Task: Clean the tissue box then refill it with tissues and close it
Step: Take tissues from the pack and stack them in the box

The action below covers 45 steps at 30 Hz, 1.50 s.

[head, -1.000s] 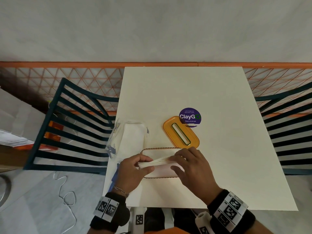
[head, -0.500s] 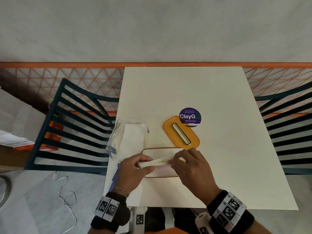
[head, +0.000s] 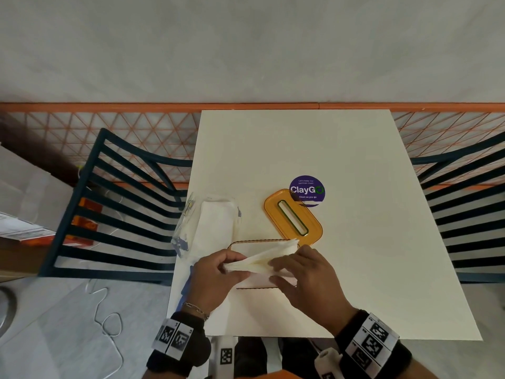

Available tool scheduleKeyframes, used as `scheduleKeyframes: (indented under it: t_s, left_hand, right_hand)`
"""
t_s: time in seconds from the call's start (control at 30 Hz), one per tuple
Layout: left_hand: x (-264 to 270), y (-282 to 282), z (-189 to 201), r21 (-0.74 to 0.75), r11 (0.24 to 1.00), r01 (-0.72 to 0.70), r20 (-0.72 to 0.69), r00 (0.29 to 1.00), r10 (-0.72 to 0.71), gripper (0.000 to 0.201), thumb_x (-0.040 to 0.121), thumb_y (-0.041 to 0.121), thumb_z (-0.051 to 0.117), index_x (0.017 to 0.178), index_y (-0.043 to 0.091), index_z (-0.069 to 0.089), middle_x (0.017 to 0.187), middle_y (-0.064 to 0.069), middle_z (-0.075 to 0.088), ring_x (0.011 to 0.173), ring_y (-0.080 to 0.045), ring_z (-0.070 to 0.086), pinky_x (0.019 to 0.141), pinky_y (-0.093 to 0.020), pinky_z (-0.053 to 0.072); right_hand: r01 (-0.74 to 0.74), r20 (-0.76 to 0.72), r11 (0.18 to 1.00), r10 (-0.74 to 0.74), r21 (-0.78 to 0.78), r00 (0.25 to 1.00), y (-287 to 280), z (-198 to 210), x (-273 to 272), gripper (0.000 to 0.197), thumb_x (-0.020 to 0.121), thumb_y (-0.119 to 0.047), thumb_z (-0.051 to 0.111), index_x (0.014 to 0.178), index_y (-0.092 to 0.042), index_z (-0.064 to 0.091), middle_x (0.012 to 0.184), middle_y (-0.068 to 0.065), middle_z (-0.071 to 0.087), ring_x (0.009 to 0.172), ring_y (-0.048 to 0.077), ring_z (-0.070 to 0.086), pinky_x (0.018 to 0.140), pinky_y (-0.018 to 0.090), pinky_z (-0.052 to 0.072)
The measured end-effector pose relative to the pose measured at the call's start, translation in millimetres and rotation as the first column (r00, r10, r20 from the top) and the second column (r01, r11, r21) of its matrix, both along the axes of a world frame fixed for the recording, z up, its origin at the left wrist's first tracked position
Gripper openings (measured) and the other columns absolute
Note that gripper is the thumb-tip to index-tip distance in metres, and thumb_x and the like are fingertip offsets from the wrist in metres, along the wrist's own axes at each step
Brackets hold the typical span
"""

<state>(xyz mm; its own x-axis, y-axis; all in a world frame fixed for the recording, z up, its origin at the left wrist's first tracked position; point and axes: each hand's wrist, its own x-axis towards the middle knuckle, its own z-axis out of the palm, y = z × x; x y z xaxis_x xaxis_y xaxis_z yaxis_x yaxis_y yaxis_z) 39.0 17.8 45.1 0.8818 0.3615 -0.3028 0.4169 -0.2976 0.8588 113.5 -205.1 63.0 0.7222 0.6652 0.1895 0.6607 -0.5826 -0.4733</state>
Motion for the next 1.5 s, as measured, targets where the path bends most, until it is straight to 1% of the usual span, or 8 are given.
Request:
scheduleKeyframes:
  t_s: [0.1, 0.23, 0.6, 0.93, 1.07, 1.23, 1.37, 1.5]
  left_hand:
    - [-0.3, 0.8, -2.1, 0.010, 1.000, -0.003, 0.002, 1.000, 0.003, 0.025, 0.073, 0.023, 0.090, 0.093, 0.031, 0.078, 0.088, 0.025, 0.075, 0.087, 0.000, 0.069, 0.065, -0.007, 0.051]
    - [-1.4, 1.0, -3.5, 0.034, 0.999, 0.014, 0.003, 1.000, -0.014, 0.025, 0.073, 0.027, 0.090, 0.094, 0.033, 0.077, 0.088, 0.027, 0.074, 0.087, 0.001, 0.069, 0.064, -0.006, 0.051]
    - [-3.5, 2.8, -6.5, 0.040, 0.999, 0.026, -0.009, 1.000, -0.026, 0.026, 0.072, 0.025, 0.090, 0.092, 0.034, 0.077, 0.088, 0.026, 0.075, 0.085, -0.001, 0.069, 0.064, -0.007, 0.050]
    - [-5.6, 1.5, -2.6, 0.008, 0.999, 0.033, 0.002, 0.999, -0.033, 0.025, 0.073, 0.020, 0.089, 0.093, 0.031, 0.078, 0.086, 0.025, 0.075, 0.085, 0.001, 0.070, 0.065, -0.007, 0.051]
    - [-5.6, 0.4, -0.7, -0.010, 1.000, 0.024, -0.003, 1.000, -0.024, 0.024, 0.074, 0.020, 0.089, 0.092, 0.030, 0.078, 0.086, 0.024, 0.075, 0.084, 0.000, 0.070, 0.065, -0.008, 0.052]
    - [-5.2, 2.1, -3.7, 0.003, 1.000, 0.014, -0.039, 0.999, -0.013, 0.024, 0.075, 0.023, 0.088, 0.094, 0.034, 0.077, 0.091, 0.024, 0.075, 0.087, -0.007, 0.071, 0.068, -0.014, 0.053]
    - [-3.8, -1.2, 2.1, -0.027, 0.999, 0.039, -0.033, 0.999, -0.040, 0.031, 0.079, 0.018, 0.083, 0.102, 0.038, 0.076, 0.096, 0.027, 0.074, 0.095, -0.001, 0.068, 0.068, -0.009, 0.053]
    - [1.6, -4.5, 3.3, -0.076, 0.997, -0.009, -0.022, 1.000, 0.007, 0.033, 0.083, 0.010, 0.075, 0.102, 0.037, 0.078, 0.100, 0.022, 0.073, 0.098, 0.005, 0.064, 0.070, -0.003, 0.048]
  right_hand:
    - [-0.026, -0.044, 1.000, 0.026, -0.003, 0.999, 4.1, 4.7, -0.6, 0.021, 0.095, -0.041, 0.062, 0.110, -0.029, 0.072, 0.094, -0.015, 0.077, 0.086, 0.016, 0.062, 0.070, 0.028, 0.057]
    - [-0.052, -0.008, 0.997, 0.052, -0.064, 0.999, 9.1, 6.3, 3.3, 0.029, 0.086, -0.017, 0.077, 0.113, -0.029, 0.071, 0.094, -0.013, 0.078, 0.080, 0.019, 0.065, 0.072, 0.032, 0.061]
    - [-0.115, -0.053, 0.980, 0.108, -0.160, 0.993, 20.7, 7.4, 10.3, 0.019, 0.088, -0.041, 0.071, 0.104, -0.034, 0.075, 0.088, -0.012, 0.071, 0.081, 0.012, 0.056, 0.071, 0.026, 0.053]
    - [-0.201, -0.107, 0.962, 0.183, -0.187, 0.977, 20.2, 14.3, 30.3, 0.013, 0.080, -0.043, 0.066, 0.080, -0.031, 0.069, 0.087, -0.013, 0.068, 0.079, 0.011, 0.050, 0.068, 0.022, 0.042]
    - [-0.191, -0.146, 0.966, 0.166, -0.173, 0.975, 11.1, 14.1, 43.8, 0.007, 0.077, -0.032, 0.070, 0.083, -0.030, 0.067, 0.076, -0.016, 0.070, 0.072, 0.006, 0.049, 0.063, 0.021, 0.044]
    - [-0.122, -0.133, 0.982, 0.103, -0.147, 0.986, -0.4, 13.2, 55.4, 0.012, 0.079, -0.025, 0.075, 0.090, -0.031, 0.075, 0.081, -0.017, 0.074, 0.074, 0.007, 0.056, 0.064, 0.015, 0.038]
    - [-0.131, -0.241, 0.980, 0.093, -0.148, 0.966, -7.9, 15.5, 63.8, 0.014, 0.088, -0.023, 0.074, 0.098, -0.033, 0.074, 0.089, -0.017, 0.075, 0.079, 0.002, 0.059, 0.070, 0.018, 0.048]
    - [-0.116, -0.369, 0.986, 0.064, -0.120, 0.927, -9.8, 26.1, 61.6, 0.028, 0.092, -0.043, 0.068, 0.118, -0.039, 0.058, 0.094, -0.020, 0.072, 0.087, 0.002, 0.063, 0.079, 0.028, 0.057]
